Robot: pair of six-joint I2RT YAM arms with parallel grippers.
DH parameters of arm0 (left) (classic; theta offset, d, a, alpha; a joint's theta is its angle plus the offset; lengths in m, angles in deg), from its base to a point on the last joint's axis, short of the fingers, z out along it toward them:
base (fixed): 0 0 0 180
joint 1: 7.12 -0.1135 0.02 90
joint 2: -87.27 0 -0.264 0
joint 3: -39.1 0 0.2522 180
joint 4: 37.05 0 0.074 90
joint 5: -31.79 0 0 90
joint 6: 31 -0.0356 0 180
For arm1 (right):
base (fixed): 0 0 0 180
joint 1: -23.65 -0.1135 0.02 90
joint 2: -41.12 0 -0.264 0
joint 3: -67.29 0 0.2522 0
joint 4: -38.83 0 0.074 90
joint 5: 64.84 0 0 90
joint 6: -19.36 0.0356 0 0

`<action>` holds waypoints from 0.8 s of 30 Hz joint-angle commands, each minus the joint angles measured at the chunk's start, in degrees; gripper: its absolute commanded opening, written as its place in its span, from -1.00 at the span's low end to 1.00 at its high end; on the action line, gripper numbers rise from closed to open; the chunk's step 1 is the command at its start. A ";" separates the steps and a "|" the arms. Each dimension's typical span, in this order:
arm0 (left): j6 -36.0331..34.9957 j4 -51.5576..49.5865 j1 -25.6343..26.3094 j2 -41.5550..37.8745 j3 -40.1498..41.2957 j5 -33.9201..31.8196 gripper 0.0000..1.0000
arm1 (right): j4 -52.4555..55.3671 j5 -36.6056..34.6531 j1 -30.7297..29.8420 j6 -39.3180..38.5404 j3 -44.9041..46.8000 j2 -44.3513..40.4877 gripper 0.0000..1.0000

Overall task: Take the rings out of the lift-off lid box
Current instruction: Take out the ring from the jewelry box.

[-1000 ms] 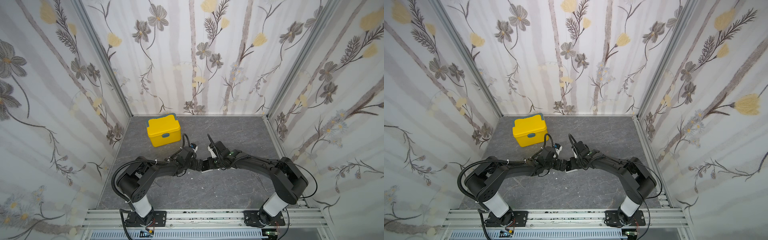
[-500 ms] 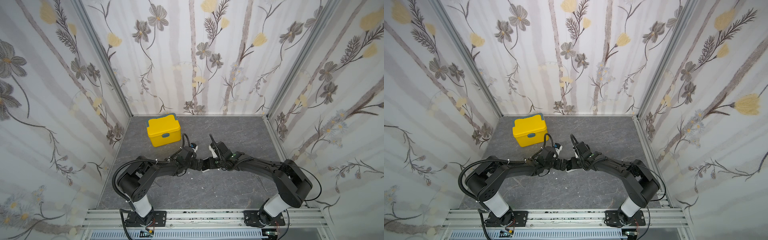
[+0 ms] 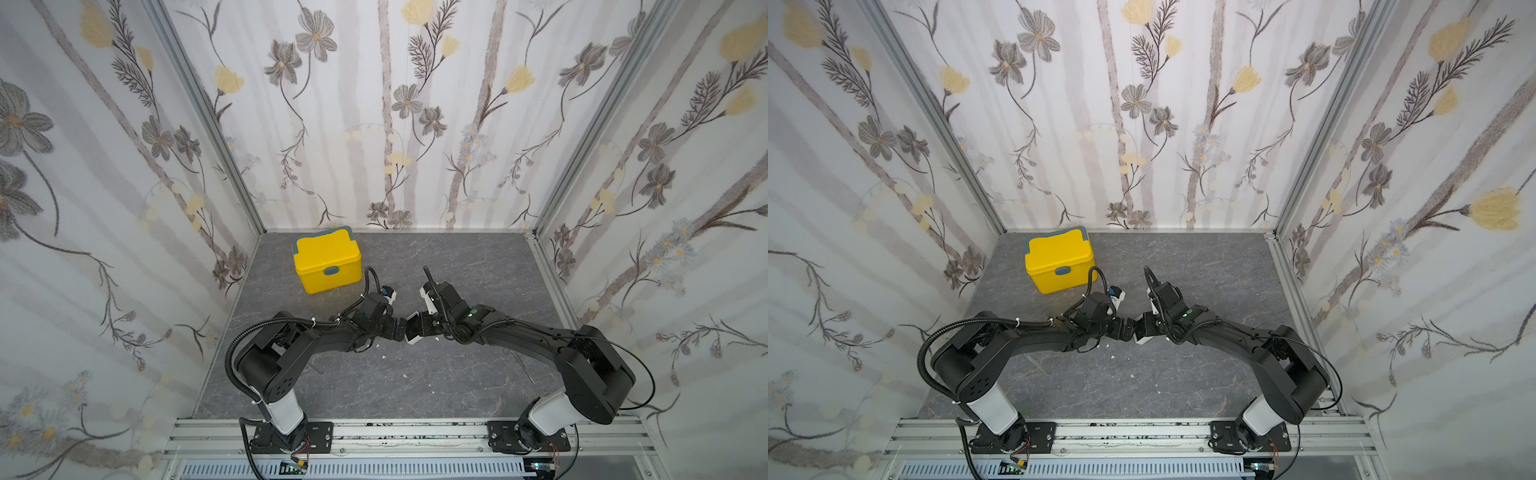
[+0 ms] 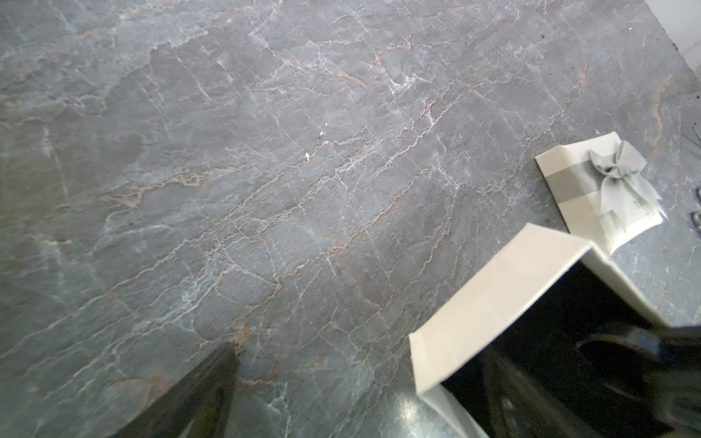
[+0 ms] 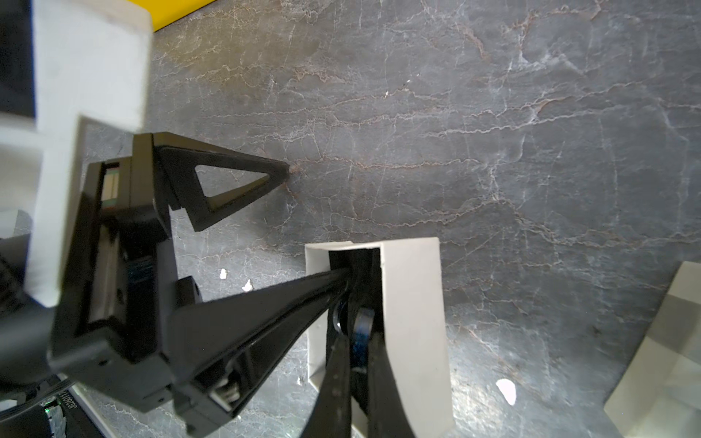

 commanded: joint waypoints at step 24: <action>0.38 -2.93 0.23 0.88 -1.12 1.92 1.00 | -6.36 0.73 0.41 1.52 2.56 -3.57 -1.00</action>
